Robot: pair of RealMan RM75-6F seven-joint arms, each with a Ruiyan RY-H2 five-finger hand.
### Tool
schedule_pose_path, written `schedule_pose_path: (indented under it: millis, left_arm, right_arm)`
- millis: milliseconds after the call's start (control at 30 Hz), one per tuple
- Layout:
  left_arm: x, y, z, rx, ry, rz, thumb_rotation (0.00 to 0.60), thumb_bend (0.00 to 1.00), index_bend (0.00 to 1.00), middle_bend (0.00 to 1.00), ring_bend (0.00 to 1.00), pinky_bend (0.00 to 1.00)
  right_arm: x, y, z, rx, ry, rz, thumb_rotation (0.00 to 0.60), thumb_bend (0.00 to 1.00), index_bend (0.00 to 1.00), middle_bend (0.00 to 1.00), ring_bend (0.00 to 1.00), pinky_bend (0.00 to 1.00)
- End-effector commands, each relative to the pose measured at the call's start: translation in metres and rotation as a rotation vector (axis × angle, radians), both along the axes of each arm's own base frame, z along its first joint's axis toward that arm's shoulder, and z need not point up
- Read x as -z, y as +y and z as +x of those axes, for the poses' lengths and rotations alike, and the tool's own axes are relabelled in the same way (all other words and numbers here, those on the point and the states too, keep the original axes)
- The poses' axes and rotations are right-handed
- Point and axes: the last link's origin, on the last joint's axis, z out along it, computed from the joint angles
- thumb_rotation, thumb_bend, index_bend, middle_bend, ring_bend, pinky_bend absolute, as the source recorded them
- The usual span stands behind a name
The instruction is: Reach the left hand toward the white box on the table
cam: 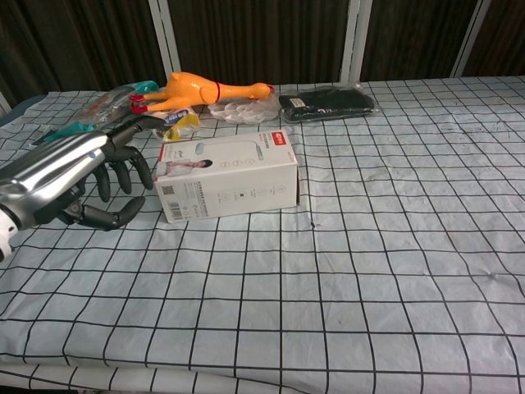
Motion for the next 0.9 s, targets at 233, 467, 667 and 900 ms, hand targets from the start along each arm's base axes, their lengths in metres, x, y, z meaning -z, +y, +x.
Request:
schedule_pose_path:
  millis: [233,467,667,900]
  left_arm:
    - [0.041,0.010,0.011,-0.109,0.088,-0.171,0.600,0.78,0.08,1.00,1.00,1.00]
    - [0.041,0.013,0.011,-0.128,0.098,-0.147,0.600,0.77,0.08,1.00,1.00,1.00]
    - [0.037,0.010,0.013,-0.114,0.093,-0.130,0.600,0.76,0.08,1.00,1.00,1.00]
    - [0.025,0.004,0.013,-0.099,0.067,-0.098,0.600,0.66,0.04,1.00,1.00,1.00]
  right_arm:
    - [-0.004,0.002,-0.001,0.000,-0.009,0.003,0.600,0.36,0.00,0.00,0.00,0.00]
    - [-0.008,0.005,-0.002,-0.002,-0.014,-0.005,0.600,0.36,0.00,0.00,0.00,0.00]
    - [-0.007,0.006,-0.002,-0.003,-0.009,-0.003,0.600,0.36,0.00,0.00,0.00,0.00]
    - [-0.005,0.006,-0.001,-0.004,-0.001,0.000,0.600,0.36,0.00,0.00,0.00,0.00]
